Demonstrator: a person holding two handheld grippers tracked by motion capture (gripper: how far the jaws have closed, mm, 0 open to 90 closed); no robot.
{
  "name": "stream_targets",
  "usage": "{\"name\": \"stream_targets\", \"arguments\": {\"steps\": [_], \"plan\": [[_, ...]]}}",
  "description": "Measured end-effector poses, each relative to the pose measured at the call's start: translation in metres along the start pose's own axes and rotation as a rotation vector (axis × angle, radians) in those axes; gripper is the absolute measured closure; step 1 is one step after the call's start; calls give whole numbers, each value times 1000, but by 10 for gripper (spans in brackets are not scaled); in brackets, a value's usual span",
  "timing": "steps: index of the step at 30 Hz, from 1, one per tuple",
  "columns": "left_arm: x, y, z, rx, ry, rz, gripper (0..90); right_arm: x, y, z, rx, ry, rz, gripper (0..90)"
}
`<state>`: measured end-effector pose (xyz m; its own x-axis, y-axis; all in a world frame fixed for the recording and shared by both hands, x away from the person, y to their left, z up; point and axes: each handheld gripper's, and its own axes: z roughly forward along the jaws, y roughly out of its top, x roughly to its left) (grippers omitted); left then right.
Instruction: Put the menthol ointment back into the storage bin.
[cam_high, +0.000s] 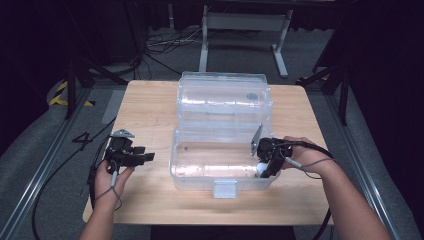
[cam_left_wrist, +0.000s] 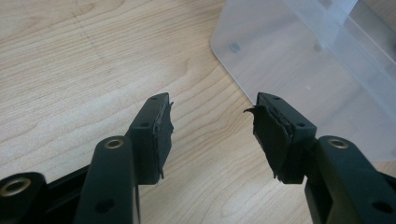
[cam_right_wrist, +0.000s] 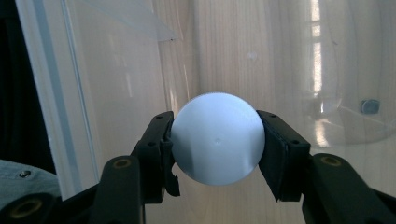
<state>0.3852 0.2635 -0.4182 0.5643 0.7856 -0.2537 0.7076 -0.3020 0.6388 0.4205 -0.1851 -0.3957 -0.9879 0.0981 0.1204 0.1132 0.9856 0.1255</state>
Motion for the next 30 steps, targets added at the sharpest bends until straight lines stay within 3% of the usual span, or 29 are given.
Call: {"name": "stream_targets", "arguments": {"steps": [30], "plan": [[0,0,0,3,-1,-6,470,6,6,8,83,-23,-12,497]]}}
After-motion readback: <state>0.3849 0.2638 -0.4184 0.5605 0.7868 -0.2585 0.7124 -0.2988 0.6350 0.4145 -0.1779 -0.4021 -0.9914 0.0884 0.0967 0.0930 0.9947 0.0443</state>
